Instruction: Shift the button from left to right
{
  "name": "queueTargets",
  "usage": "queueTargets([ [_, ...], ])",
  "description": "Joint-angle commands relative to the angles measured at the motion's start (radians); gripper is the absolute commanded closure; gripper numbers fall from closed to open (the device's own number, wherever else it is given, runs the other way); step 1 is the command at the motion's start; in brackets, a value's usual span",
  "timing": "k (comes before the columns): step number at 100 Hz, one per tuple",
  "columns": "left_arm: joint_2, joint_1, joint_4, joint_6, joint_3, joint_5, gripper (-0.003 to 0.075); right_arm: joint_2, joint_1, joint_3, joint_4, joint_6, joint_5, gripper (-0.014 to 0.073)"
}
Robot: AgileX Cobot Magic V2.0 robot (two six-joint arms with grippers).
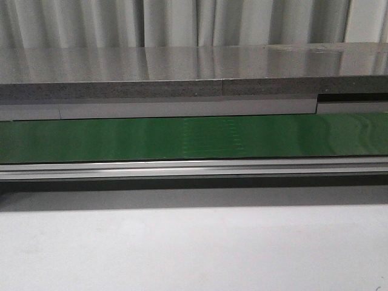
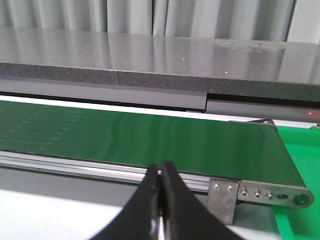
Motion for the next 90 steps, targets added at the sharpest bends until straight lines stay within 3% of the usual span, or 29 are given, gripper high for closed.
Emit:
queueTargets([
  [1,0.066,0.002,0.004,-0.009,-0.082,-0.011,0.074,-0.021,-0.001,-0.016,-0.01,0.0,-0.087,0.0662],
  [63,0.152,0.002,-0.014,-0.009,-0.098,0.015,0.0722,-0.021,-0.001,-0.016,-0.01,0.0,-0.087,0.0662],
  [70,0.152,0.002,-0.017,-0.009,-0.098,0.025,0.0636,-0.021,-0.001,-0.016,-0.01,0.0,-0.087,0.0662],
  [75,0.152,0.002,-0.017,-0.009,-0.098,0.032,0.0534,-0.021,-0.001,-0.016,-0.01,0.0,-0.087,0.0662],
  [81,0.152,0.002,-0.017,-0.009,-0.098,0.035,0.0348,-0.021,-0.001,-0.016,-0.01,0.0,-0.087,0.0662],
  [82,0.152,0.002,-0.017,-0.009,-0.098,0.035,0.0348,-0.021,-0.001,-0.016,-0.01,0.0,-0.087,0.0662],
  [90,0.152,0.002,-0.017,-0.009,-0.098,0.035,0.0134,-0.021,-0.001,-0.016,-0.01,0.0,-0.087,0.0662],
])
